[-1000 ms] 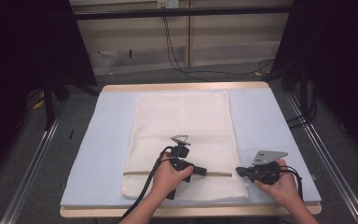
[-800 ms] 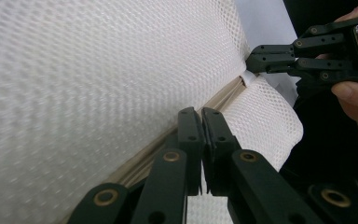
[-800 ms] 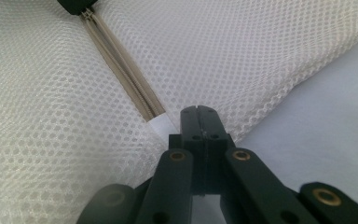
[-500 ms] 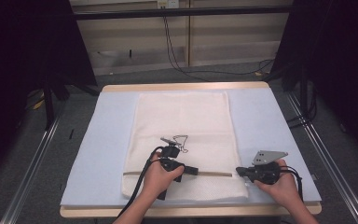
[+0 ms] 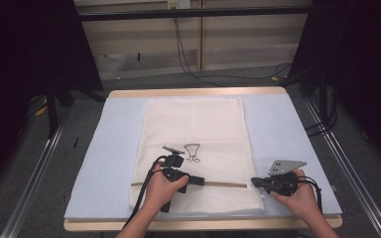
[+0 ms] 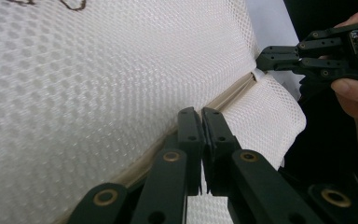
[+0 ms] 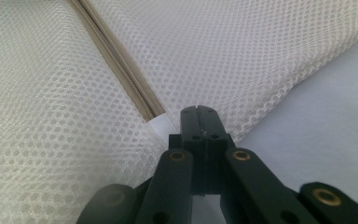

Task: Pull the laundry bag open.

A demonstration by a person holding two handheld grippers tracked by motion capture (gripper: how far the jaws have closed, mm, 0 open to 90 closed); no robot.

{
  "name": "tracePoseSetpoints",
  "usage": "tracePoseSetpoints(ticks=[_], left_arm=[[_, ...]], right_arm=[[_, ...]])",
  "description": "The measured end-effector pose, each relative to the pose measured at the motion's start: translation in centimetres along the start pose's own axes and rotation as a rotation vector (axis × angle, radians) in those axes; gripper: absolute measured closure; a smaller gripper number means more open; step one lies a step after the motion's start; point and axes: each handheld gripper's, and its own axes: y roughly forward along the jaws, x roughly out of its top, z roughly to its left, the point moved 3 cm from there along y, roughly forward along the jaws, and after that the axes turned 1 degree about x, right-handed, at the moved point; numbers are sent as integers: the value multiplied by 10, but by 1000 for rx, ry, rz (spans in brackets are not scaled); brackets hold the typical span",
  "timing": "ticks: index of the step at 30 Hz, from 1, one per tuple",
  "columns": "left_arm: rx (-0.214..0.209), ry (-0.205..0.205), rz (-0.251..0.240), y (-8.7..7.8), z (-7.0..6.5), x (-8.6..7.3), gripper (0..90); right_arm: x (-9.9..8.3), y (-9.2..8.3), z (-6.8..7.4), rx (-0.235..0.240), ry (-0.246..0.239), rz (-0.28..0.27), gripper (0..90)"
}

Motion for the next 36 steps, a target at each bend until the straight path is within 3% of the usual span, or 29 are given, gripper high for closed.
tracePoseSetpoints(ticks=[12,14,17,27,30,31,36], left_arm=[[-20,-5,2,-6,3,0,872],[-14,10,3,-8,5,0,872],[-25,-4,-4,-12,6,0,872],[-18,7,-7,-17,8,1,872],[-21,-7,-13,-18,7,1,872],[-7,11,-10,-20,9,1,872],[-13,-13,-19,-27,13,0,872]], right_arm=[[0,0,1,-7,-1,0,900],[0,0,1,-8,0,3,900],[1,0,1,-5,2,4,900],[0,0,0,-7,6,3,900],[0,0,0,-4,4,0,900],[0,0,1,-5,4,1,900],[0,0,-1,2,7,1,900]])
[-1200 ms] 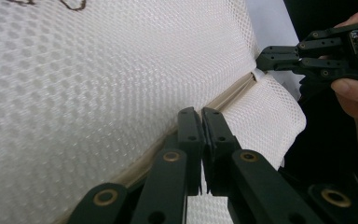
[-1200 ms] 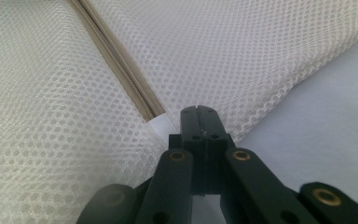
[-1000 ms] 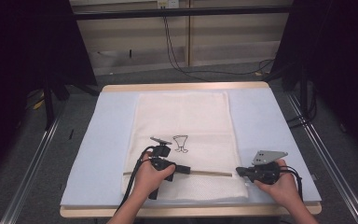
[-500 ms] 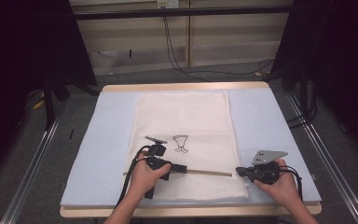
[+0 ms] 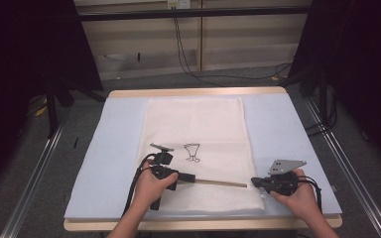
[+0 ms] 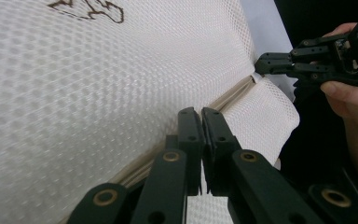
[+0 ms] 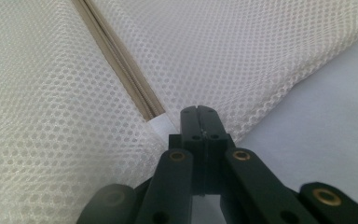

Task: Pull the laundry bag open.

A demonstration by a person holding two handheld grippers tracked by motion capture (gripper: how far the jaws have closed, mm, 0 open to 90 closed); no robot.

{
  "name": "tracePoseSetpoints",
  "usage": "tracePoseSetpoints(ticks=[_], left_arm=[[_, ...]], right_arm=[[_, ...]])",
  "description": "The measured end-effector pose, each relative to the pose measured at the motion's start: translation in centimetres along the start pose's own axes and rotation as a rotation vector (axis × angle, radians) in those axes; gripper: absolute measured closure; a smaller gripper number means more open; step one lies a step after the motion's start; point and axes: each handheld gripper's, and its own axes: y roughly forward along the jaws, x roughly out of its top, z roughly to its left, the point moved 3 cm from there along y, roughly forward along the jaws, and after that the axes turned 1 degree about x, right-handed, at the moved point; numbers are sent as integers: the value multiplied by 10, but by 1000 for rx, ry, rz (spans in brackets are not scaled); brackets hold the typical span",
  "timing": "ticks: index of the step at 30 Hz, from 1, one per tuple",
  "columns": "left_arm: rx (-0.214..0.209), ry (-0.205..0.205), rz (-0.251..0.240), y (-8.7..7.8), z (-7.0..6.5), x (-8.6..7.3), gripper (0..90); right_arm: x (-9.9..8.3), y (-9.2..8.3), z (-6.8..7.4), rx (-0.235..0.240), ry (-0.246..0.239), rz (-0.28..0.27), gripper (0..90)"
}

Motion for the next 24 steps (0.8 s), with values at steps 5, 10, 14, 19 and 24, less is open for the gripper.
tracePoseSetpoints(ticks=[5,10,14,19,24], left_arm=[[6,-2,0,-5,3,-1,872],[14,-6,3,-12,7,-2,872],[30,-1,10,-17,11,-2,872],[34,-13,-3,-28,16,-6,872],[35,-19,-17,-39,22,-8,872]], right_arm=[[0,0,1,-2,-3,2,900],[0,0,0,4,3,-2,900],[-1,0,0,5,4,-6,900],[-1,0,-1,10,18,-4,900],[-1,0,-1,7,17,-11,900]])
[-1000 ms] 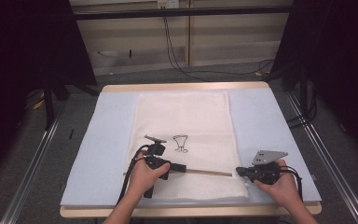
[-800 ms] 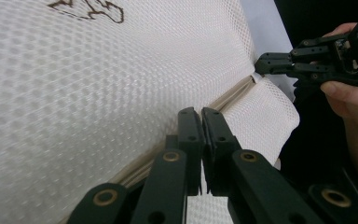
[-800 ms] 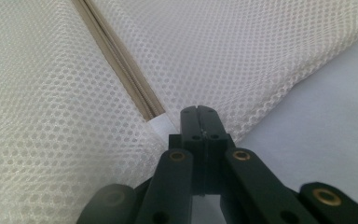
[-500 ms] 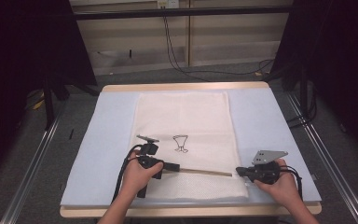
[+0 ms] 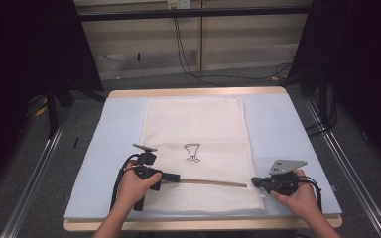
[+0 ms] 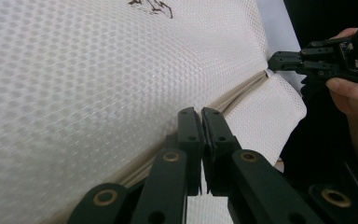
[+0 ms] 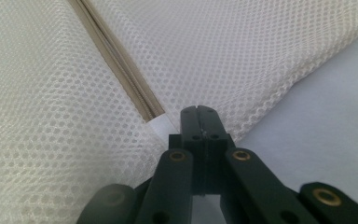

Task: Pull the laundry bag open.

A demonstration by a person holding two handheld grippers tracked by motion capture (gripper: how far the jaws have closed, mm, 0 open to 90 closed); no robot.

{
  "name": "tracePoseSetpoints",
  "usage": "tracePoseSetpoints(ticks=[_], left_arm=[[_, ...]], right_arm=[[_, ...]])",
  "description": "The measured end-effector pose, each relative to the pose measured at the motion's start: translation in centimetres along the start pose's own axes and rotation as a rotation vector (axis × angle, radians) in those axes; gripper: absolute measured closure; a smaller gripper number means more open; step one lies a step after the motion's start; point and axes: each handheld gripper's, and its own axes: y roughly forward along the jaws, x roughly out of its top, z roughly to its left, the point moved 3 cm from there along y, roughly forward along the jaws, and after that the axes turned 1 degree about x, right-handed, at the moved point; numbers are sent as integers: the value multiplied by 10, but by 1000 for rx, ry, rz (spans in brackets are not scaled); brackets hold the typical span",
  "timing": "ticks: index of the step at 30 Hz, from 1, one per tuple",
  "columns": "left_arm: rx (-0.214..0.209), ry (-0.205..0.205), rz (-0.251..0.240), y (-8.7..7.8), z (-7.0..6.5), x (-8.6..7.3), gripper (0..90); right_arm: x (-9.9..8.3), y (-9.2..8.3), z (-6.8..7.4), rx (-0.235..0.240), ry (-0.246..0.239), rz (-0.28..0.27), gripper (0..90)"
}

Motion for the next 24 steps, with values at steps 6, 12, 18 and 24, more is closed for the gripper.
tracePoseSetpoints(ticks=[6,12,18,24], left_arm=[[-1,-27,-25,-11,7,-2,872],[3,-39,-40,-25,17,-6,872],[-2,-74,-56,-37,23,-10,871],[27,-96,-74,-48,29,-16,872]], right_arm=[[0,0,0,2,10,-2,900],[0,0,0,1,6,-2,900],[0,0,0,2,0,4,900],[1,0,0,1,1,13,900]])
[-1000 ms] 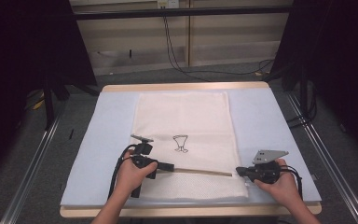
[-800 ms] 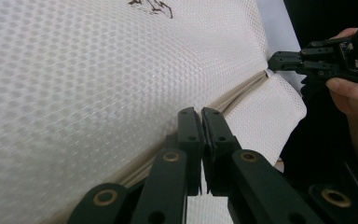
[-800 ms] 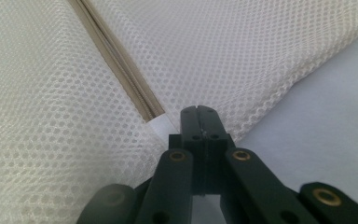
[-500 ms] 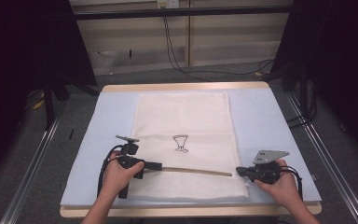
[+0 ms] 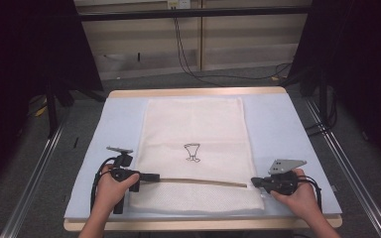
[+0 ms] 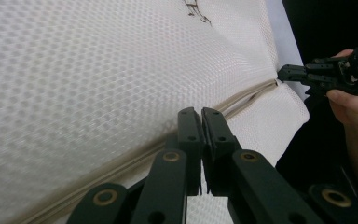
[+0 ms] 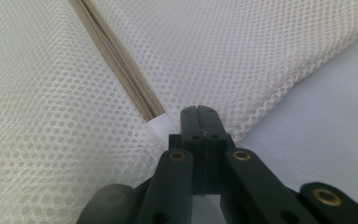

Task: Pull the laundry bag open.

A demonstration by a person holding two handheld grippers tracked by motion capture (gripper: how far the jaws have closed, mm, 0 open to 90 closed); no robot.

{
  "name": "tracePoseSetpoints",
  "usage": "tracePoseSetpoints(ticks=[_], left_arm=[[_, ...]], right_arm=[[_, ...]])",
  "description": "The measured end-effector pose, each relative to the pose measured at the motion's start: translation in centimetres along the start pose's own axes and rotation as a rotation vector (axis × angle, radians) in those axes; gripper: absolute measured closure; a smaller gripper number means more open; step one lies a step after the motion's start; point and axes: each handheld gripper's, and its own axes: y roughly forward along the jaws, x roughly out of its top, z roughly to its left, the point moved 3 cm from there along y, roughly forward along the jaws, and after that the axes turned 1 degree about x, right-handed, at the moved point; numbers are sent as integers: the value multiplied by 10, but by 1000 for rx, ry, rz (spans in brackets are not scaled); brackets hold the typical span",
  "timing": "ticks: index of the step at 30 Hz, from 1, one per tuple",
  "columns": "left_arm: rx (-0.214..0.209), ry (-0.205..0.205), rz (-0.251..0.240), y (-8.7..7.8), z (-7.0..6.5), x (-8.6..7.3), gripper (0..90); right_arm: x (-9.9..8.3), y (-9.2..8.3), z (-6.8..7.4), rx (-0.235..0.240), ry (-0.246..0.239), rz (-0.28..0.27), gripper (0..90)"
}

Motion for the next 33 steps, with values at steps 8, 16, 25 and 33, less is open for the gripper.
tracePoseSetpoints(ticks=[8,16,25,33], left_arm=[[22,-42,-24,-20,17,-4,871],[66,-78,-50,-37,31,-7,872],[62,-109,-58,-51,46,-11,871],[69,-150,-66,-61,58,-15,871]], right_arm=[[1,0,-1,8,-6,6,900],[1,0,-1,7,-3,9,900],[1,0,-1,3,-14,7,900],[1,0,-1,5,-13,6,900]])
